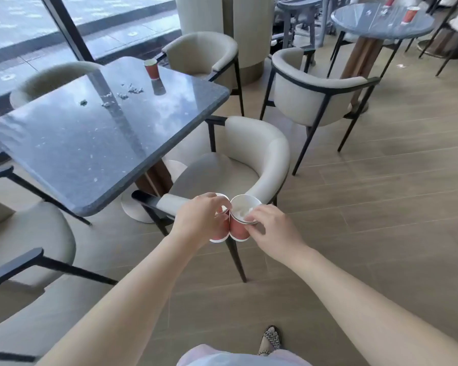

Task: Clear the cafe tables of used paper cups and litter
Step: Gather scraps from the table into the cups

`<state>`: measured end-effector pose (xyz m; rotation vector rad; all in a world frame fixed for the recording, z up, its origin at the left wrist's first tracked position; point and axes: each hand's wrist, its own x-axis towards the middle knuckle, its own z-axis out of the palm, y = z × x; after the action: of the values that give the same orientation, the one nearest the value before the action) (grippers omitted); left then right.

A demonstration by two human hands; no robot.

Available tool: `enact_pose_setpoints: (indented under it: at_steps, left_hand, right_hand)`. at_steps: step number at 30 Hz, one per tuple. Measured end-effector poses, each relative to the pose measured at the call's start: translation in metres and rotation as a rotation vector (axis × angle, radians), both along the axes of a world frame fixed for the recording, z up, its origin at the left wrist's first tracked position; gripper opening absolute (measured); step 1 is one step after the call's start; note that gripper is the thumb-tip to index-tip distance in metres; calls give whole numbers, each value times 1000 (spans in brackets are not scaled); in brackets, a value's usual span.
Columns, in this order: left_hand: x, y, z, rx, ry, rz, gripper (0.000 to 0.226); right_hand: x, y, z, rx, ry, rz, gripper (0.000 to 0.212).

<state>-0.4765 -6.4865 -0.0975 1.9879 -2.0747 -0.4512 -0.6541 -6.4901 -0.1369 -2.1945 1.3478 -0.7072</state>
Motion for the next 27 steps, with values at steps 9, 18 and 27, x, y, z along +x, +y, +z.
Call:
enact_pose_setpoints:
  at_steps: [9, 18, 27]
  left_hand:
    - [-130, -84, -14, 51, 78, -161, 15]
    - [-199, -220, -17, 12, 122, -220, 13]
    - [-259, -399, -3, 2, 144, -273, 20]
  right_hand:
    - [-139, -62, -2, -34, -4, -189, 20]
    - [-212, -173, -8, -4, -17, -282, 18]
    - [-266, -352, 17, -38, 18, -328, 16]
